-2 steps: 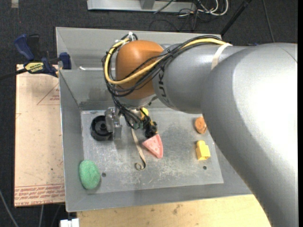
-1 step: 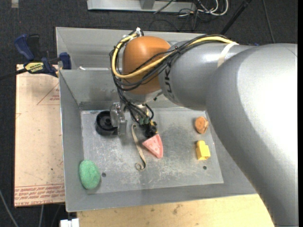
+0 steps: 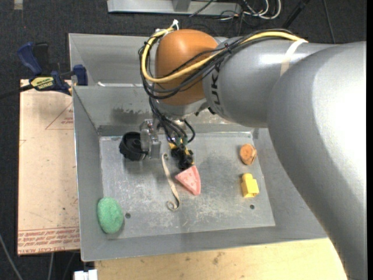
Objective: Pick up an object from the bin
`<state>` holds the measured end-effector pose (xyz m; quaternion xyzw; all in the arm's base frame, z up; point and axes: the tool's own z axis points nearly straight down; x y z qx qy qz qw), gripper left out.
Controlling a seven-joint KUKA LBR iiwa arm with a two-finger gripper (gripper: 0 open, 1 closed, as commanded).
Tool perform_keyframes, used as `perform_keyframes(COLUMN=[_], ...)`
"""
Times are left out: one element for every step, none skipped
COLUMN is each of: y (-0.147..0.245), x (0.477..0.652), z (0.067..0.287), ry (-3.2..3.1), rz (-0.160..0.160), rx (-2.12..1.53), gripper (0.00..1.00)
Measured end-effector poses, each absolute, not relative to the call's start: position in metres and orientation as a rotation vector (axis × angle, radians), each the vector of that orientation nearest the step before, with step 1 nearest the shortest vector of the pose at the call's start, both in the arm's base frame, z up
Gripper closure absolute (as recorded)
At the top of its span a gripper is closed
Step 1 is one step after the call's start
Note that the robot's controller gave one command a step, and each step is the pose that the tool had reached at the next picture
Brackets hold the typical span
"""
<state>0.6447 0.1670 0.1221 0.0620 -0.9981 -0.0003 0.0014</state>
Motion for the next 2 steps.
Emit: perform_keyframes(y=[0.148,0.154], x=[0.615,0.622], z=[0.188,0.259], ry=[-3.135,-3.141], rz=[-0.001,-0.001], rx=[0.076,0.125], gripper=[1.00,1.00])
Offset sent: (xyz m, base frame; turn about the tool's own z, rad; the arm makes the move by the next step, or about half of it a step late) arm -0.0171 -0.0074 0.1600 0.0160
